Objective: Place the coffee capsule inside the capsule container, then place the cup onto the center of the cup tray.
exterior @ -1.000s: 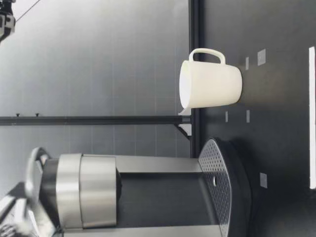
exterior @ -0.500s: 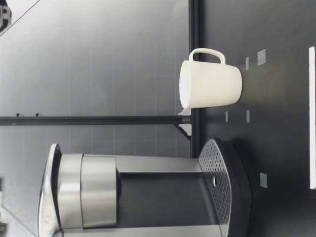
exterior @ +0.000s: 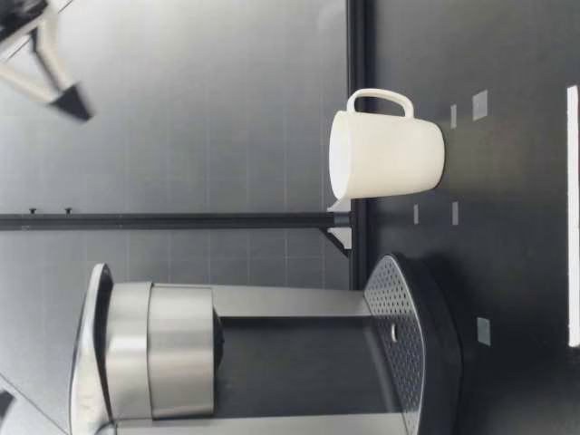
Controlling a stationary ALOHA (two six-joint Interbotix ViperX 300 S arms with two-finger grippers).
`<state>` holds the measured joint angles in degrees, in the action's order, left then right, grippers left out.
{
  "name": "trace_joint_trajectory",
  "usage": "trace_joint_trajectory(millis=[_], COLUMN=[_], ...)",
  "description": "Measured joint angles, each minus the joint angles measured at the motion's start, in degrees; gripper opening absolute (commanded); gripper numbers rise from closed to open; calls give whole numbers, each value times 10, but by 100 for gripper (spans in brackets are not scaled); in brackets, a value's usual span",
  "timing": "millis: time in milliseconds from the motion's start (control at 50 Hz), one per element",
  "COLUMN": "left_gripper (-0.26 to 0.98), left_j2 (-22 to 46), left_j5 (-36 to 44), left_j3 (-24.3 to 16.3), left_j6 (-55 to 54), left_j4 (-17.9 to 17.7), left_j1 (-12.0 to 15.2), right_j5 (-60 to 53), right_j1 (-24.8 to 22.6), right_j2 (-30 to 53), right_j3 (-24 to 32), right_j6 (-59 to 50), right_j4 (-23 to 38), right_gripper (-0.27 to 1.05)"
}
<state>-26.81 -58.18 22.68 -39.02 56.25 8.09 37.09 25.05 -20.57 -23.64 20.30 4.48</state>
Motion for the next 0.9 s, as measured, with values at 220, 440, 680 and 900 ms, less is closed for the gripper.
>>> trace_joint_trajectory(millis=[220,440,680,900], left_gripper=[8,8,8,8], left_j2=[-36,-87,-124,-149], left_j5=[-2,47,73,83], left_j3=[-4,33,66,82], left_j6=[25,18,4,4], left_j4=[-91,-97,-97,-97], left_j1=[-18,-20,-19,-20], right_j5=[75,111,88,66], right_j1=[32,108,125,125], right_j2=[28,69,121,182], right_j3=[9,8,-21,-29], right_j6=[93,229,313,314], right_j4=[-91,-236,-264,-265], right_gripper=[53,54,64,64])
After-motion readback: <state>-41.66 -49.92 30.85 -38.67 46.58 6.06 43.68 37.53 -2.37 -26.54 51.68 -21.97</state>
